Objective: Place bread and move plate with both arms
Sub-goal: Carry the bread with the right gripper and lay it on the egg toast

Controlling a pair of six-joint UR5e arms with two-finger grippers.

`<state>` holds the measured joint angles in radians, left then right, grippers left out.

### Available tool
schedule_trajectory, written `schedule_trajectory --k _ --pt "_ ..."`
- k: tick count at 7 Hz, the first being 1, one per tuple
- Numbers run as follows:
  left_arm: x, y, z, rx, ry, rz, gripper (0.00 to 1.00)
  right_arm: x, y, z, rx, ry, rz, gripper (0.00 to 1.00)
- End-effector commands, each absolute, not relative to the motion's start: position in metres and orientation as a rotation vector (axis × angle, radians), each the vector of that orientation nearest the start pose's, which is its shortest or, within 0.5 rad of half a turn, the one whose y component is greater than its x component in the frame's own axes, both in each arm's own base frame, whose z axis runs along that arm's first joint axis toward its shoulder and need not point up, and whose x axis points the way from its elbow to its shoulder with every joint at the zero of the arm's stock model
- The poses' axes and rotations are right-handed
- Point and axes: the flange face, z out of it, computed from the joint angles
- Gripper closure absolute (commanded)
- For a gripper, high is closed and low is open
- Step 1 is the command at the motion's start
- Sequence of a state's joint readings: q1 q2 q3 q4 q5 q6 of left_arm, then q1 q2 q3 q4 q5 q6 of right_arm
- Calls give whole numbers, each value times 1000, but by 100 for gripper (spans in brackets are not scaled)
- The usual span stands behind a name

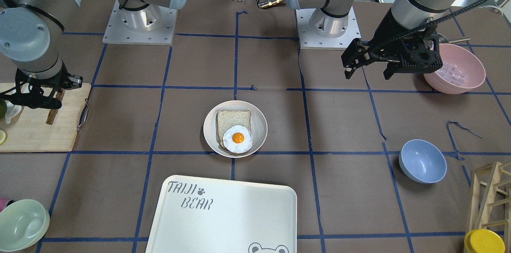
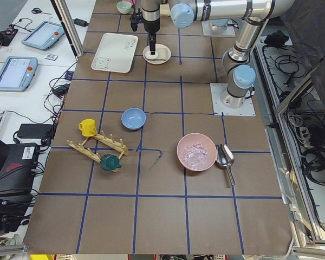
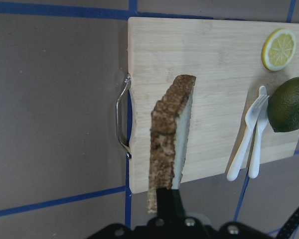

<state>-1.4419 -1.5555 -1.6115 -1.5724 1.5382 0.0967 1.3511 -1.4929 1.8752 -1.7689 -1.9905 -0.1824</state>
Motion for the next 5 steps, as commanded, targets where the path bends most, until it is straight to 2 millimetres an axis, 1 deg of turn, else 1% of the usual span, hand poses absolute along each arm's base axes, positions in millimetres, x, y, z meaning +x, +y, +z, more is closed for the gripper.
schedule_trajectory --k 1,2,3,4,5 --pt "-73 -497 475 -52 3178 40 0 50 -492 377 69 3497 489 100" --pt "-73 -497 476 -52 3177 35 0 106 -492 398 91 3469 398 100" --pt "-73 -497 476 -54 3178 38 0 165 -487 404 100 3436 328 100" --pt "-74 -496 476 -52 3177 35 0 224 -477 388 213 3412 308 100" --pt "-74 -496 476 -49 3177 35 0 288 -467 373 245 3362 260 100"
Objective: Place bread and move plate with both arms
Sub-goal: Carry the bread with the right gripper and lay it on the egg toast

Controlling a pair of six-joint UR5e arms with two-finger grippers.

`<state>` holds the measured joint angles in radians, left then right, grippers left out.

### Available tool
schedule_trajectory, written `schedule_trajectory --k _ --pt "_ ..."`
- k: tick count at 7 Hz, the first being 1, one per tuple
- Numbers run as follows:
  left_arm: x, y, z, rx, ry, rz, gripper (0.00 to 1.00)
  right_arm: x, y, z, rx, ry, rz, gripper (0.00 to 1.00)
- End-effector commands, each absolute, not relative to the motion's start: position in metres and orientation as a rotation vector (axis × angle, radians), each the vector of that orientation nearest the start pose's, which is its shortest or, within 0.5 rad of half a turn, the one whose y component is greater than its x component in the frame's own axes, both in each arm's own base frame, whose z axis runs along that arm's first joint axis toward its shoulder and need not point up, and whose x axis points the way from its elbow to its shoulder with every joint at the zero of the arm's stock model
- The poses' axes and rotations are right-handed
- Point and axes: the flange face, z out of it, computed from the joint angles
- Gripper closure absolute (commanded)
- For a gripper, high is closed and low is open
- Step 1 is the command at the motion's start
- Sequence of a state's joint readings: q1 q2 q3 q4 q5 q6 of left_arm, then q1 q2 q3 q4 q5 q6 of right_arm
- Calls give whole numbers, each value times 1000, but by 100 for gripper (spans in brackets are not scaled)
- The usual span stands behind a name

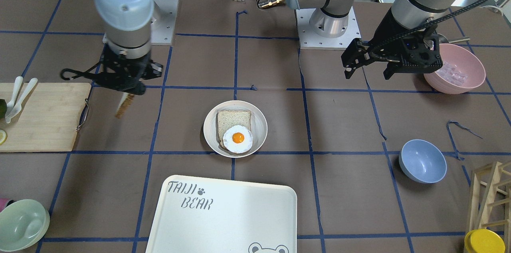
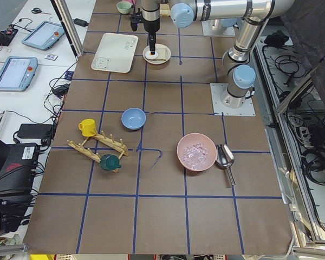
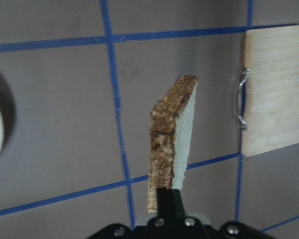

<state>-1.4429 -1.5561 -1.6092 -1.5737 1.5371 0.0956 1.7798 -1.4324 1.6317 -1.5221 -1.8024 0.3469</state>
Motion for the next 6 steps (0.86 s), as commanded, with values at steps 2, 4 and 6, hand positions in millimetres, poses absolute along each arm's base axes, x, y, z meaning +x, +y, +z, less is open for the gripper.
schedule_trajectory --k 2,4,6 --pt "-74 -496 477 -52 3177 33 0 367 -458 340 314 3327 115 100" --pt "-74 -495 476 -49 3178 38 0 388 -462 322 276 3312 50 100" --pt "-74 -495 476 -50 3178 38 0 393 -467 305 265 3324 52 100"
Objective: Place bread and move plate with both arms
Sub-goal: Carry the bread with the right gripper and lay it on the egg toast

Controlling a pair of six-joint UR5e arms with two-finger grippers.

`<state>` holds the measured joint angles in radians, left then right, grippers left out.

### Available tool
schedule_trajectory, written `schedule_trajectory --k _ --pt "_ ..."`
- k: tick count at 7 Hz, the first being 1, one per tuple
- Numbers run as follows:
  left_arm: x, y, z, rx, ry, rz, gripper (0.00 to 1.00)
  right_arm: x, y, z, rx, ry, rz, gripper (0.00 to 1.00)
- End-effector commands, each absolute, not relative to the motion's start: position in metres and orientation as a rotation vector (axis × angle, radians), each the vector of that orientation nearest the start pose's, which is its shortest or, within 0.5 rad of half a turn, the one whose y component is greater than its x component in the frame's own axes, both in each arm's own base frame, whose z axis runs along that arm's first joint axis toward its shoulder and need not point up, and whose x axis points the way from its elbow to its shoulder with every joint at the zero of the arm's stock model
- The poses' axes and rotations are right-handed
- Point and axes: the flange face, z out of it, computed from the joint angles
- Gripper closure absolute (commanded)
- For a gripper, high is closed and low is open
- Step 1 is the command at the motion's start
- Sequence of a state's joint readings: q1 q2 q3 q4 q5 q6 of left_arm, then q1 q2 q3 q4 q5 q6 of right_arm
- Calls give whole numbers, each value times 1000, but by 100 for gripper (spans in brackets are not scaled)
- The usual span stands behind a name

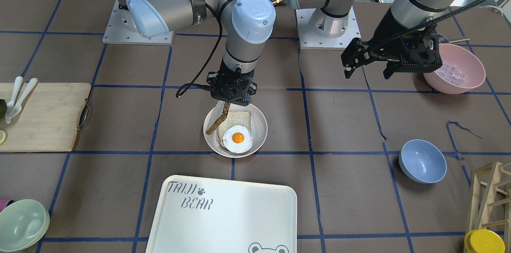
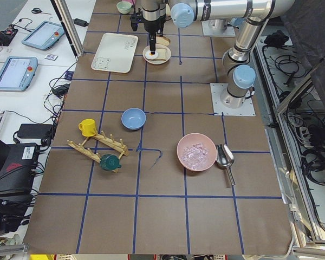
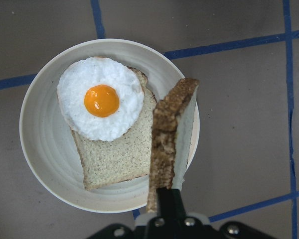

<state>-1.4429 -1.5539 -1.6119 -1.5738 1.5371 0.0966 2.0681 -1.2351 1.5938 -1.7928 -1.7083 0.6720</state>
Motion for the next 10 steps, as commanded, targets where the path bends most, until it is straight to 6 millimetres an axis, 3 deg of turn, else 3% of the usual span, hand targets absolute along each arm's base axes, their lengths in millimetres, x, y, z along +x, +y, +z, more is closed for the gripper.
schedule_trajectory --k 1,4,5,6,7,8,9,10 --pt "-74 -496 478 -52 3177 28 0 394 -465 302 264 3330 60 100" --pt "-74 -495 472 -50 3177 48 0 406 -462 290 214 3331 43 100" --pt "-74 -495 470 -50 3177 52 0 406 -462 291 220 3326 35 80" --pt "-74 -495 470 -50 3177 52 0 409 -463 292 226 3308 27 41" --pt "-74 -495 470 -50 3177 52 0 410 -466 296 214 3289 -22 15" --pt "-74 -497 468 -50 3179 62 0 408 -472 309 194 3271 -64 7" --pt "-74 -497 464 -50 3180 86 0 380 -492 331 -14 3271 -92 5" --pt "-73 -502 459 -55 3182 91 0 322 -525 347 -131 3267 -76 0"
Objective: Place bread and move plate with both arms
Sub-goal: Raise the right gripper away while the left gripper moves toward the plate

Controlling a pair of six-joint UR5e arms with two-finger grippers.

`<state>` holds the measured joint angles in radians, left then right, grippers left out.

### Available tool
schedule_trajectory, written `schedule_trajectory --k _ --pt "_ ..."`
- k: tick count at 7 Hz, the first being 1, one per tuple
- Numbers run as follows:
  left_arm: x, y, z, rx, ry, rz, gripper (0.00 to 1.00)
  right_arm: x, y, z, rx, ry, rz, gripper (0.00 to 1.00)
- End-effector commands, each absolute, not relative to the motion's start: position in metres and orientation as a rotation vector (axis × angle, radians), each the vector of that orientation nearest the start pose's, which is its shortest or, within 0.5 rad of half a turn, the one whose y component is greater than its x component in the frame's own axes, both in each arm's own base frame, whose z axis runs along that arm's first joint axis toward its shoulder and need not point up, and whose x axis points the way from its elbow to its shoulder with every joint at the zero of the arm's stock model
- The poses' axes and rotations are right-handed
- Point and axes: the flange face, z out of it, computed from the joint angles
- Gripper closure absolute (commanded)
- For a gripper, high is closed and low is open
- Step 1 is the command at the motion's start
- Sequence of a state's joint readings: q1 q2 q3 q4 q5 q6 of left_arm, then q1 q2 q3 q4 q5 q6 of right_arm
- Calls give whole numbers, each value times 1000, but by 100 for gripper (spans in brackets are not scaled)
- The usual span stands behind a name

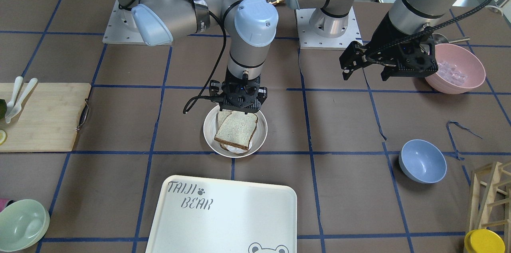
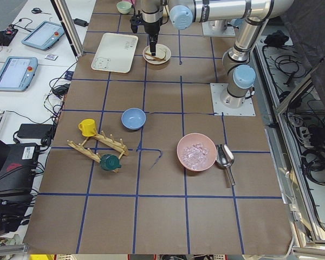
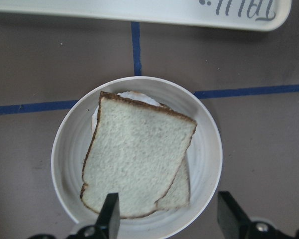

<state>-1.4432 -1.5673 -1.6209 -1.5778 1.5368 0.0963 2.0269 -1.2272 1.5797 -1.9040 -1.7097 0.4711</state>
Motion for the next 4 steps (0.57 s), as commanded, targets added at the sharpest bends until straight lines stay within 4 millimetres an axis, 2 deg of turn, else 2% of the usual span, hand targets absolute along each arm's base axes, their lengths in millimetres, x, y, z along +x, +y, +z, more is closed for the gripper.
schedule_trajectory --k 1,2,3,4 --pt "-73 -504 450 -54 3183 120 0 265 -548 370 -184 3253 -80 0" --pt "-71 -513 447 -45 3177 53 0 226 -544 391 -205 3200 39 0" --pt "-70 -515 439 -25 3171 43 0 211 -526 438 -165 3146 30 0" --pt "-71 -511 421 -33 3174 81 0 208 -507 482 -167 3146 16 0"
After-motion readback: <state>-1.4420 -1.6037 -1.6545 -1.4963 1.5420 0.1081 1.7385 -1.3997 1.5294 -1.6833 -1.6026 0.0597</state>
